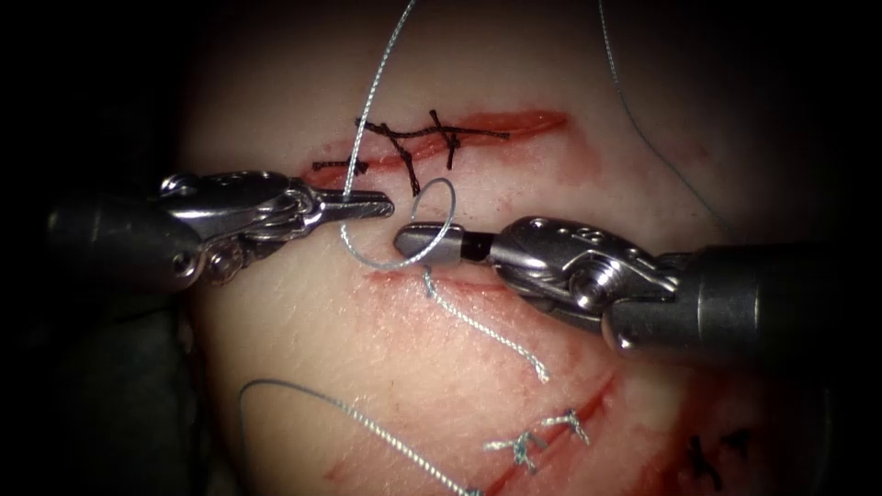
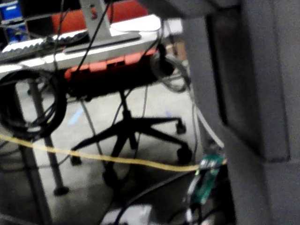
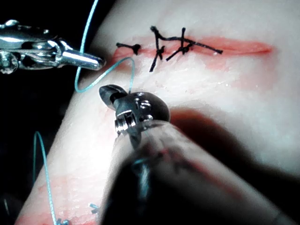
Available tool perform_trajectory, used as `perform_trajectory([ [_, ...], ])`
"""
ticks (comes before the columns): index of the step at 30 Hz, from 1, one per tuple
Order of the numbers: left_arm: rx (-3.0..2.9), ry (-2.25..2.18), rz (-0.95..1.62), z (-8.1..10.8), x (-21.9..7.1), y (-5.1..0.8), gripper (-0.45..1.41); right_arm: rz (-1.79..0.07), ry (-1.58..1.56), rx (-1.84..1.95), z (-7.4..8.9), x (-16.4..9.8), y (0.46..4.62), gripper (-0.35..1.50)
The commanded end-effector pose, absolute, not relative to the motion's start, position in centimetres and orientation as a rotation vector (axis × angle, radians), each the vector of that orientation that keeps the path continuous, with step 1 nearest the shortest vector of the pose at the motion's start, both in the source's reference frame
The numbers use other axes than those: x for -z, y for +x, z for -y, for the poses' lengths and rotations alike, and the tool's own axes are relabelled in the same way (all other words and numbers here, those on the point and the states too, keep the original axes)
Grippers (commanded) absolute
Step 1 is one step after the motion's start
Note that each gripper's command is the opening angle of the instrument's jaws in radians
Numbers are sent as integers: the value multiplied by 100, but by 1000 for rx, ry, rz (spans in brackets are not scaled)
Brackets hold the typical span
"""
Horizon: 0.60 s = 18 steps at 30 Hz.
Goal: Wound Closure
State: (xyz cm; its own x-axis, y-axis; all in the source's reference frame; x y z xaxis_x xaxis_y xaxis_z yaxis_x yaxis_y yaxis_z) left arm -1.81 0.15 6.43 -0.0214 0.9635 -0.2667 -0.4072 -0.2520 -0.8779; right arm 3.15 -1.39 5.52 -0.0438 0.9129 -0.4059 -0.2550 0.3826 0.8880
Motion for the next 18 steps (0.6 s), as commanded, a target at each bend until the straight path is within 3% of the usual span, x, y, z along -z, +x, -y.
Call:
perform_trajectory([
  [1, -1547, -1082, 726, -12, -649, -186, -45, -1287, 672, -1099, 130, -550, 323, -35],
  [10, -1573, -1045, 712, -9, -656, -186, -45, -1428, 671, -1162, 123, -552, 330, -35],
  [18, -1574, -1044, 693, -13, -669, -197, -45, -1430, 698, -1184, 136, -562, 347, -35],
])
